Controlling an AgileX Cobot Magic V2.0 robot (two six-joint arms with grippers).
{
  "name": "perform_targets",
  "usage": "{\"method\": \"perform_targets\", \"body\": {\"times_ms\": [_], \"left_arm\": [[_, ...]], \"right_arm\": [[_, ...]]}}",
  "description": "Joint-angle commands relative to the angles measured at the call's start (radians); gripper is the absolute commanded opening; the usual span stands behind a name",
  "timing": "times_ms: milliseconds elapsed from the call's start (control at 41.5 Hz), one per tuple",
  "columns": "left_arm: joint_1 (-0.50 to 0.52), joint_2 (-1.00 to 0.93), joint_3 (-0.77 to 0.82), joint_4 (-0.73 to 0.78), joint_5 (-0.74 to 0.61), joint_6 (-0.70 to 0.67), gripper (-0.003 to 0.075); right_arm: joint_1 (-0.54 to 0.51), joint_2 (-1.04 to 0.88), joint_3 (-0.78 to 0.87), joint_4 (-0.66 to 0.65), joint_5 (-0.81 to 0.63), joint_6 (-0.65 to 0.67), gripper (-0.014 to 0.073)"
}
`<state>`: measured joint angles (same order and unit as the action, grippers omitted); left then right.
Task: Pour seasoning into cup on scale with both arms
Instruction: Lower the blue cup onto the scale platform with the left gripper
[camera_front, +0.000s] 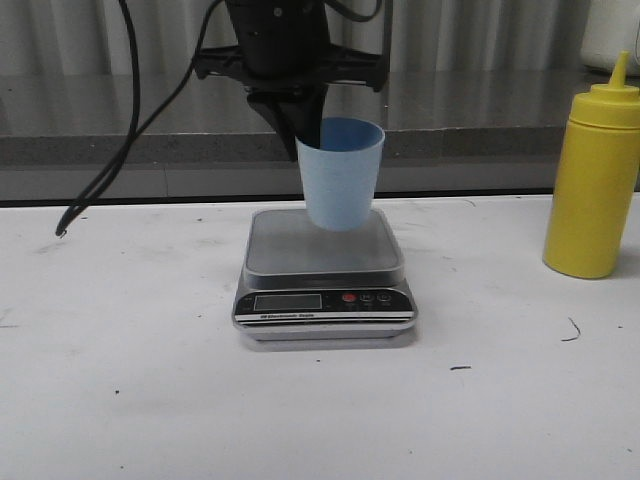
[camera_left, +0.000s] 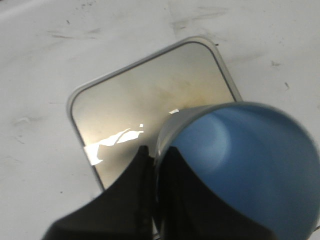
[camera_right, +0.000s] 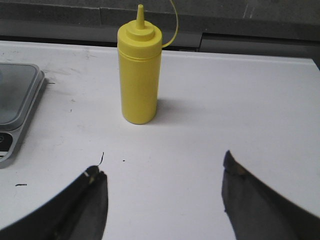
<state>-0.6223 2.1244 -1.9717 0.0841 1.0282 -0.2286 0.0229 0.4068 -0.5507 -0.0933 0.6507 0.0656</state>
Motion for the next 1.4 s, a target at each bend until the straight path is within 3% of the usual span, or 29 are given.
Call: {"method": "perform_targets", "body": {"times_ms": [0,337,698,1179,1372], "left_arm": [[-0.010,-0.065,0.024,0.002,-0.099,-0.047,-0.0020],[-0.003,-0.065,0.124,0.014,-0.215,-0.108,-0.0020],[0.056,-0.065,0.120,0.012,-0.114,-0.131,-0.0020],[0.056,-0.065,0.120,0.011,-0.050,-0.131,-0.0020],[0.056,-0.065,0.052,0.011,0.000,-0.127,-0.0019]], "right_arm": [[-0.002,0.015,-0.025,-0.015,-0.067,-0.009,0.0508],[-0.002,0.015,-0.025,-0.015,-0.067,-0.009,0.0508],[-0.002,0.015,-0.025,-0.015,-0.067,-0.009,0.0508],[-0.002,0.015,-0.025,-0.015,-0.067,-0.009,0.0508],[-0.002,0.015,-0.025,-0.015,-0.067,-0.009,0.0508]]}}
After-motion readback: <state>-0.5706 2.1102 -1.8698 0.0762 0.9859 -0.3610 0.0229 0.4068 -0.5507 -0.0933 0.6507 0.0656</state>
